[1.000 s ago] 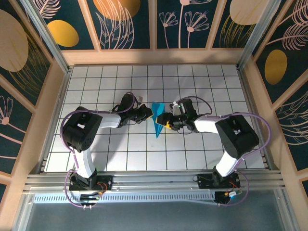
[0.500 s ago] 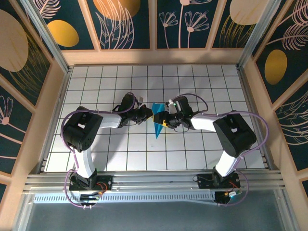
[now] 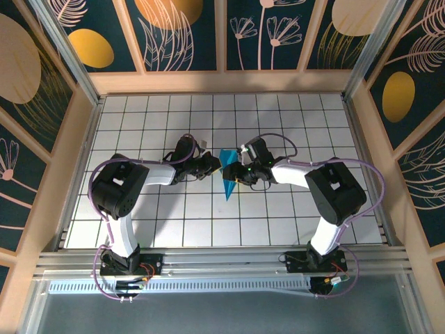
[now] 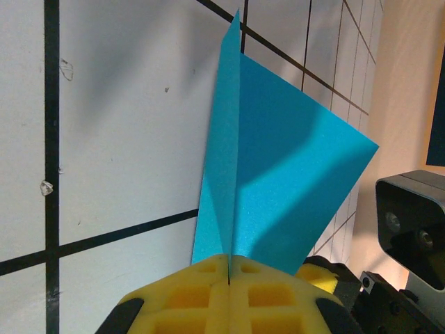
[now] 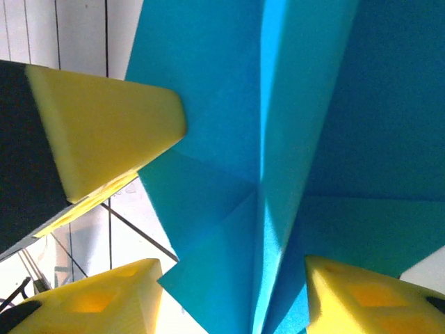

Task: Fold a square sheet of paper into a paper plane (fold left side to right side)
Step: Pick up the paper plane at the center of the table.

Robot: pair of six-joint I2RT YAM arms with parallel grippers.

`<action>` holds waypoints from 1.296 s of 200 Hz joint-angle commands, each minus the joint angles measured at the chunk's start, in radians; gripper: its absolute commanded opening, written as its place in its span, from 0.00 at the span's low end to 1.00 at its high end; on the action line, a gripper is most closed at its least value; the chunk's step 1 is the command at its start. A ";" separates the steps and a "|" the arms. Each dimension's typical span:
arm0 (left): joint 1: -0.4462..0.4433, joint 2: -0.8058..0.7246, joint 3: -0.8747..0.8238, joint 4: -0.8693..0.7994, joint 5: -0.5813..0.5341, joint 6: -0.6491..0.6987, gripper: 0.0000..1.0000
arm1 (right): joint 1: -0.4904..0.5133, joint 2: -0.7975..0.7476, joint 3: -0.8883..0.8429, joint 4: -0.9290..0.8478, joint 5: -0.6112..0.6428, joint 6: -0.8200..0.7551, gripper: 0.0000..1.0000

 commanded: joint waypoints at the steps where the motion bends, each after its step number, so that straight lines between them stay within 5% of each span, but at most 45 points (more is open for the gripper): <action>1: -0.007 0.019 0.007 -0.002 0.013 0.001 0.02 | 0.007 0.012 0.028 -0.043 0.029 -0.027 0.52; 88: -0.007 0.030 0.004 -0.018 0.000 0.006 0.02 | 0.017 0.007 0.050 -0.118 0.092 -0.057 0.37; 197: -0.012 0.039 -0.003 -0.021 -0.008 0.003 0.03 | 0.069 0.039 0.065 -0.131 0.143 -0.011 0.29; 259: -0.012 0.008 -0.003 -0.047 -0.039 0.025 0.20 | 0.091 0.063 0.115 -0.220 0.222 -0.013 0.23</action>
